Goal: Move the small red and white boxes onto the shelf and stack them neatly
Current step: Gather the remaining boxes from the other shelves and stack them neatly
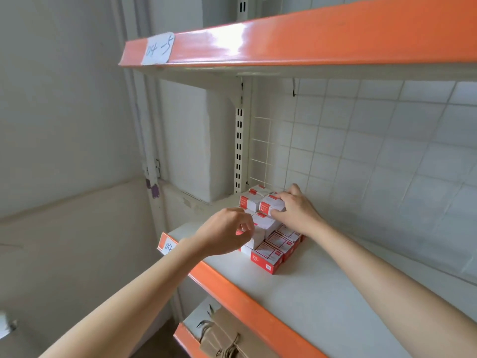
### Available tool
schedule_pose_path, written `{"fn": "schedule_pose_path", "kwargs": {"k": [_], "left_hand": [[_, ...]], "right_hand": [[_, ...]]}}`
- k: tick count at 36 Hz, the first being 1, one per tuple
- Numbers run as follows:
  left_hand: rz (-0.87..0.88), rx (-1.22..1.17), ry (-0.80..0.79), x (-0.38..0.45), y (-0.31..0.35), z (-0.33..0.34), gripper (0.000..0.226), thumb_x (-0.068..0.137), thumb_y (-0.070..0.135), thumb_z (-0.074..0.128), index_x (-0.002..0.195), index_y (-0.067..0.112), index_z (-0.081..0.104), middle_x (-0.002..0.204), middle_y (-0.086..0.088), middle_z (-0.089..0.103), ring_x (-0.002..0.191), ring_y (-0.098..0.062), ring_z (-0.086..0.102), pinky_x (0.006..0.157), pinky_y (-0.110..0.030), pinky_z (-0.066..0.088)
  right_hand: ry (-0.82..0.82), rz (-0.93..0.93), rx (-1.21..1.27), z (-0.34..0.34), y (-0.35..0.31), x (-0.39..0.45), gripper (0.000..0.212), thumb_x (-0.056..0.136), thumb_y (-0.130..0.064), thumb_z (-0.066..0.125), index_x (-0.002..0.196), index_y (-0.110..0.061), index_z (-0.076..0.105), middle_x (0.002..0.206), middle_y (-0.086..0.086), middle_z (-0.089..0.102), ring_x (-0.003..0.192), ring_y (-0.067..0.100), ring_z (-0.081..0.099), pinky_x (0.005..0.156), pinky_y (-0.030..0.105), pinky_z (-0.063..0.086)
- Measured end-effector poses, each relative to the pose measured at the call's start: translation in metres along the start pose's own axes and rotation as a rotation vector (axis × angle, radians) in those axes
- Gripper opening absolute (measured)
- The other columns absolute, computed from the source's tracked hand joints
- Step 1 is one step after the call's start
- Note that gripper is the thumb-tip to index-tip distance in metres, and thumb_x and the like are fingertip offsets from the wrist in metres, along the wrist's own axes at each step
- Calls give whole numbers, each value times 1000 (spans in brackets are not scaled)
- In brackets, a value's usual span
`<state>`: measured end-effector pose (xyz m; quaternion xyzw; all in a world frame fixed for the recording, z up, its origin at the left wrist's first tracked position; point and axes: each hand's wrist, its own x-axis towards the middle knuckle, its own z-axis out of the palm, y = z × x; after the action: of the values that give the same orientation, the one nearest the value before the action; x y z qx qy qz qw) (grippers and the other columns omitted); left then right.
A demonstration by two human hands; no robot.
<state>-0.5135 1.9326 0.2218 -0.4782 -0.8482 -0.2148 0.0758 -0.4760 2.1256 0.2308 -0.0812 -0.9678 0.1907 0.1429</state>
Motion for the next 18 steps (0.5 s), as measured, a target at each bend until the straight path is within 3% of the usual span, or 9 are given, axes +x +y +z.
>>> {"fn": "schedule_pose_path", "kwargs": {"k": [6, 12, 18], "left_hand": [[34, -16, -29, 3, -15, 0, 11, 87, 16, 59, 91, 15, 69, 96, 0, 66, 81, -10, 63, 74, -26, 51], [130, 20, -31, 12, -12, 3, 14, 89, 20, 58, 91, 14, 69, 93, -1, 64, 82, -12, 60, 73, -33, 52], [230, 12, -16, 29, 13, 24, 14, 89, 19, 57, 92, 13, 69, 91, -3, 62, 83, -17, 58, 67, -31, 49]], "right_hand": [[-63, 7, -90, 17, -1, 8, 30, 89, -30, 57, 110, -10, 58, 104, 1, 31, 100, 28, 56, 88, 34, 46], [-13, 54, -9, 9, 5, -2, 43, 88, -32, 58, 128, -15, 53, 116, 2, 40, 100, 21, 55, 93, 35, 45], [50, 61, -4, -1, 28, -36, 33, 88, -22, 59, 119, -14, 58, 108, 3, 48, 90, 22, 59, 87, 35, 47]]}}
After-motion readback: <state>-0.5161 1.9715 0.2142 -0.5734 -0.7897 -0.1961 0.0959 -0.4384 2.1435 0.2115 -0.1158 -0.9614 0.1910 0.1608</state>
